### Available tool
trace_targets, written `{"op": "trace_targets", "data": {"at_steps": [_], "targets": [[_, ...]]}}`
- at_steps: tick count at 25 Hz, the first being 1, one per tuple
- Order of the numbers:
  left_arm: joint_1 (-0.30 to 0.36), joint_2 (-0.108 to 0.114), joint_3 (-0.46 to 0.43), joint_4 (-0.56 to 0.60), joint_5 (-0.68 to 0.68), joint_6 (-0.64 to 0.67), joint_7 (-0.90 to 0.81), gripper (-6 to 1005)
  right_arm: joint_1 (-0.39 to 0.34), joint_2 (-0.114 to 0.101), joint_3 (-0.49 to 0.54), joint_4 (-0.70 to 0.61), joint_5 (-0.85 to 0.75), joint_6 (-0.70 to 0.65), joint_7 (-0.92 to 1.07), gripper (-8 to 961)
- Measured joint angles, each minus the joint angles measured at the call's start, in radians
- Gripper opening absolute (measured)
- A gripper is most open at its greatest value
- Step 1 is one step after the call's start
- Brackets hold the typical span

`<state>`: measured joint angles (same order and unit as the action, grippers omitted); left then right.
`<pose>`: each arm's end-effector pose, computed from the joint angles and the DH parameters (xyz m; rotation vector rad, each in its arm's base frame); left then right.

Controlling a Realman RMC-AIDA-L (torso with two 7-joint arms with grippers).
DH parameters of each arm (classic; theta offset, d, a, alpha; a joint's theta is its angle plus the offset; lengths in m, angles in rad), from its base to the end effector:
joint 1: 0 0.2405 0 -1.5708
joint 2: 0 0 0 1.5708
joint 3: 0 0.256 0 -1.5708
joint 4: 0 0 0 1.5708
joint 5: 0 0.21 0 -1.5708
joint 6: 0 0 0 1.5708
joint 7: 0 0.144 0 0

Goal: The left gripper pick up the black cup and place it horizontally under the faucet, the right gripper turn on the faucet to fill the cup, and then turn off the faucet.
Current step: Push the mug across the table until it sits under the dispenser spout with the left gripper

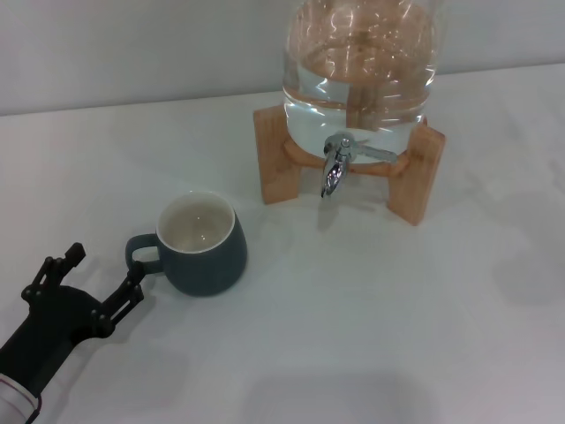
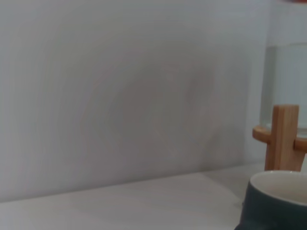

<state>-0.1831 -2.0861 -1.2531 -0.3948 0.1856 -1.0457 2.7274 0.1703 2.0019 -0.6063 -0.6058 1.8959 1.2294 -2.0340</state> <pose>-0.3205 0.2661 -0.0700 -2.0522 -0.5789 -0.7059 0.3933 0.2805 0.1249 -1.6693 0.7224 0.7885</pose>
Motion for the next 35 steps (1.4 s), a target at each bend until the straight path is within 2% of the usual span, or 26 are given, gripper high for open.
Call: {"op": "trace_targets", "data": {"at_steps": [11, 35], "targets": [[0.013, 0.001, -0.008, 0.008, -0.007, -0.033, -0.003, 890, -0.003, 0.000, 0.011, 0.000, 0.000, 0.007, 0.000, 849], [-0.020, 0.000, -0.027, 0.012, -0.034, 0.022, -0.009, 889, -0.009, 0.000, 0.011, 0.000, 0.000, 0.022, 0.001, 849]]}}
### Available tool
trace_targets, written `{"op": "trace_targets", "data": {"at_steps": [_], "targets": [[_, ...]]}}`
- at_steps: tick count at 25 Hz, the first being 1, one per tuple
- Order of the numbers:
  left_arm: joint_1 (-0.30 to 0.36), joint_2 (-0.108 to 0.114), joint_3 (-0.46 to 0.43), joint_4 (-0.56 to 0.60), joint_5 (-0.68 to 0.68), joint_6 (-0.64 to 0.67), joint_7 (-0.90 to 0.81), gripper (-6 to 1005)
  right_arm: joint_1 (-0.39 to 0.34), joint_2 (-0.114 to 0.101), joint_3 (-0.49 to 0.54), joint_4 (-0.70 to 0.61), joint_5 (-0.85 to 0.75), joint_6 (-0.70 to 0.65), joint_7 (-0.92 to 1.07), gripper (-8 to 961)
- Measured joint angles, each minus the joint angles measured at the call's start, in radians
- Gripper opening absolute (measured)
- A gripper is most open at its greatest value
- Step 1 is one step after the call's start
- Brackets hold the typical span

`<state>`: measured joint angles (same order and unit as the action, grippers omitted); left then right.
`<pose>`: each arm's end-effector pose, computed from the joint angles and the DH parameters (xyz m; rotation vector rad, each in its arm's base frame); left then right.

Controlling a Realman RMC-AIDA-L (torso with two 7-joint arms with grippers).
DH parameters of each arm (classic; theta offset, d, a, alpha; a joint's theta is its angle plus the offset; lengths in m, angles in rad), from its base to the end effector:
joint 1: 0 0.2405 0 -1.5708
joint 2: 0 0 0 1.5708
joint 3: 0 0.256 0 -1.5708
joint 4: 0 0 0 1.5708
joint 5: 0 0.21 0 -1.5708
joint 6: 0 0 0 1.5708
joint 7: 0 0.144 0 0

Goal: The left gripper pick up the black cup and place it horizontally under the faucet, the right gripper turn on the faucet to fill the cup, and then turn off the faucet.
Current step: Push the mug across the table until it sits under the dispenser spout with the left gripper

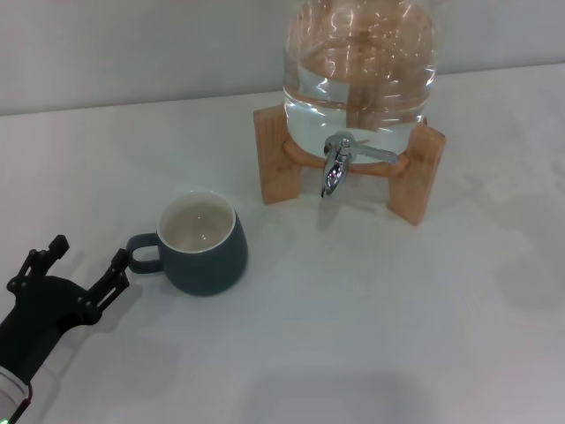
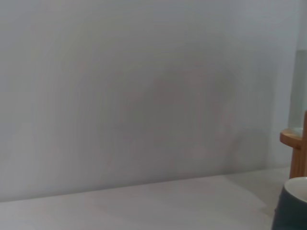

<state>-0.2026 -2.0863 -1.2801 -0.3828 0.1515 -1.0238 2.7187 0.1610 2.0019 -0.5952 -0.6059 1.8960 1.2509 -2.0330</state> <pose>-0.3246 0.2756 -0.0637 -2.0002 -0.6150 -0.6992 0.3939 0.2756 0.1266 -1.6653 0.7180 0.8000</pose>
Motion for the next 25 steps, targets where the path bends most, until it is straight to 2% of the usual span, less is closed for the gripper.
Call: {"op": "trace_targets", "data": {"at_steps": [11, 25], "targets": [[-0.007, -0.003, 0.036, -0.005, 0.008, 0.011, 0.000, 888, -0.004, 0.000, 0.000, 0.000, 0.000, 0.011, -0.001, 849], [-0.001, -0.002, 0.036, -0.008, 0.000, 0.003, -0.001, 888, -0.009, 0.000, 0.000, 0.000, 0.001, 0.014, -0.001, 849]]}}
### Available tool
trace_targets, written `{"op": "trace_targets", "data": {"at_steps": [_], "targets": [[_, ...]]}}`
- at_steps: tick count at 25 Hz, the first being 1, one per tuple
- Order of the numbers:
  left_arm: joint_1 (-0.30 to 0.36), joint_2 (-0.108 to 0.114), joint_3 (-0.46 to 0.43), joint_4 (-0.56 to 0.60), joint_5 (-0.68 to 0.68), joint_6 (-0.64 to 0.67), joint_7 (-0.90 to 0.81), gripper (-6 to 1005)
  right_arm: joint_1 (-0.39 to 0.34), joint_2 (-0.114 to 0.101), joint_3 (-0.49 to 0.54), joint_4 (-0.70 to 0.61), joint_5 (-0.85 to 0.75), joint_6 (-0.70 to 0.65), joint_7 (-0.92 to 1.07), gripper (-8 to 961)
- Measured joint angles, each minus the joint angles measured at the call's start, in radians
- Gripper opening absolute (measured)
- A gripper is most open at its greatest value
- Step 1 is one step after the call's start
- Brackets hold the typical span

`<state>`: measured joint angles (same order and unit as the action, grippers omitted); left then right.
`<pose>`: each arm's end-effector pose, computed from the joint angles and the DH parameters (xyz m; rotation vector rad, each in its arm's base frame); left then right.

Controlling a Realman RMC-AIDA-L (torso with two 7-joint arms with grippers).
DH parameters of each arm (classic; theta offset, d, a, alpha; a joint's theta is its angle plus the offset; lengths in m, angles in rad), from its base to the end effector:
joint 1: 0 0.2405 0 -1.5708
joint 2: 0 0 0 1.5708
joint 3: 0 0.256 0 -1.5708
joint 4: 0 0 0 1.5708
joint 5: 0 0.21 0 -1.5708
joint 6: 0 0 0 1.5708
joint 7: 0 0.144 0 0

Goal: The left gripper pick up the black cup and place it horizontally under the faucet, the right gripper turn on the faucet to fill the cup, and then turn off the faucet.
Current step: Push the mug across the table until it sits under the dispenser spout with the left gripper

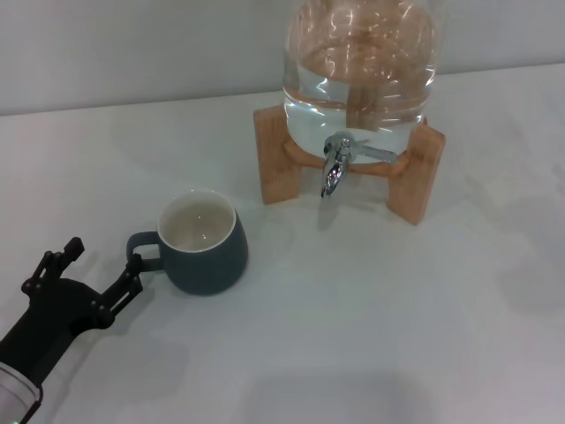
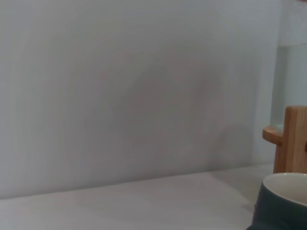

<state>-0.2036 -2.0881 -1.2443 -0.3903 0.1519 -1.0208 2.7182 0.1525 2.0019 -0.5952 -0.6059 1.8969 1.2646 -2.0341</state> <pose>-0.3193 0.2733 -0.0706 -2.0375 -0.6051 -0.7044 0.3943 0.2719 0.1265 -1.6686 0.7156 0.8045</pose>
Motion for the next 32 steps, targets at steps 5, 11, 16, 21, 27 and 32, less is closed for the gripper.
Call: {"op": "trace_targets", "data": {"at_steps": [5, 11, 16, 21, 27, 32], "targets": [[-0.006, 0.002, -0.001, -0.001, 0.000, 0.006, 0.000, 888, -0.001, 0.000, 0.000, 0.000, 0.001, 0.000, 0.000, 849], [-0.011, 0.002, -0.008, -0.002, 0.000, 0.004, 0.005, 888, -0.001, 0.002, 0.000, 0.000, 0.001, 0.000, 0.000, 849], [-0.025, 0.002, -0.010, -0.003, -0.003, 0.004, 0.006, 887, -0.001, 0.002, 0.000, 0.000, 0.001, 0.000, 0.001, 849], [-0.032, 0.002, -0.011, -0.003, -0.003, 0.001, 0.006, 887, -0.001, 0.001, 0.000, 0.000, 0.001, -0.001, 0.001, 849], [-0.032, 0.001, -0.011, 0.005, -0.003, 0.008, 0.006, 887, -0.002, 0.001, 0.008, 0.000, 0.001, 0.001, 0.000, 849], [-0.032, 0.001, -0.010, 0.017, -0.025, 0.009, 0.006, 887, -0.002, 0.001, 0.011, 0.000, 0.001, 0.006, 0.000, 849]]}}
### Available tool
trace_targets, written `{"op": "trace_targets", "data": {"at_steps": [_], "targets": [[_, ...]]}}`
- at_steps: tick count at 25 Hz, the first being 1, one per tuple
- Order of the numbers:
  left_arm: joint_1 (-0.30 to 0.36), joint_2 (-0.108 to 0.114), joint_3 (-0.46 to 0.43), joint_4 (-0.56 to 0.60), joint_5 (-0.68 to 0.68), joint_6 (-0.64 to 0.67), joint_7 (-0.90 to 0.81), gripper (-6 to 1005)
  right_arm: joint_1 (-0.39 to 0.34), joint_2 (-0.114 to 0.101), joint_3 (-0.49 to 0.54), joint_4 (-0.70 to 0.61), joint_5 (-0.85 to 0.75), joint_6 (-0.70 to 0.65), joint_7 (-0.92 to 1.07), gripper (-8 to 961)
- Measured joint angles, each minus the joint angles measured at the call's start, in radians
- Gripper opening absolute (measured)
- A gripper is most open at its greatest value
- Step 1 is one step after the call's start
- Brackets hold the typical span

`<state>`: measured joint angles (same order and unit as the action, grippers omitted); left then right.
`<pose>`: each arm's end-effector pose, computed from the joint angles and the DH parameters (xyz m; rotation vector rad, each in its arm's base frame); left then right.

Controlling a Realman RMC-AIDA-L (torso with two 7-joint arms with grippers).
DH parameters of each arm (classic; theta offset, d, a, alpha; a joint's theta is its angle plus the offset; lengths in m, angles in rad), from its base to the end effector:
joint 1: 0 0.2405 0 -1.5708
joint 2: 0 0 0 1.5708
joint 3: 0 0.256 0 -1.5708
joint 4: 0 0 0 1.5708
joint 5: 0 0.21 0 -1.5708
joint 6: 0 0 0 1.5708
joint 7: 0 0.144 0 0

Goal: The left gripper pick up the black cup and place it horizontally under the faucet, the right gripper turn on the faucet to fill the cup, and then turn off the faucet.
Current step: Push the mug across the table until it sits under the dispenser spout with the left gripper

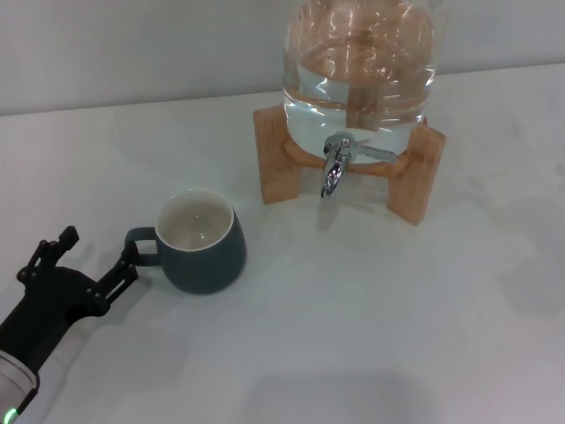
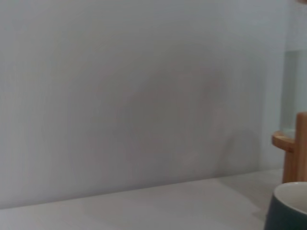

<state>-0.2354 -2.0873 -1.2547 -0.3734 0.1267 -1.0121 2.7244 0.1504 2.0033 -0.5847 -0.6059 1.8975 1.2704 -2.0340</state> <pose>-0.3180 0.2837 -0.0672 -2.0192 -0.6007 -0.7013 0.3949 0.2703 0.1278 -1.6592 0.7146 0.8096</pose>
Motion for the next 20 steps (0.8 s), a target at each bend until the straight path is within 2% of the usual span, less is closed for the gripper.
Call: {"op": "trace_targets", "data": {"at_steps": [6, 20], "targets": [[-0.025, 0.000, 0.000, 0.048, -0.019, 0.001, 0.000, 887, 0.001, 0.000, 0.000, 0.000, 0.000, 0.005, 0.000, 849], [-0.045, -0.001, 0.012, 0.053, -0.021, 0.052, -0.003, 886, -0.002, 0.000, 0.000, 0.009, 0.000, 0.018, -0.002, 849]]}}
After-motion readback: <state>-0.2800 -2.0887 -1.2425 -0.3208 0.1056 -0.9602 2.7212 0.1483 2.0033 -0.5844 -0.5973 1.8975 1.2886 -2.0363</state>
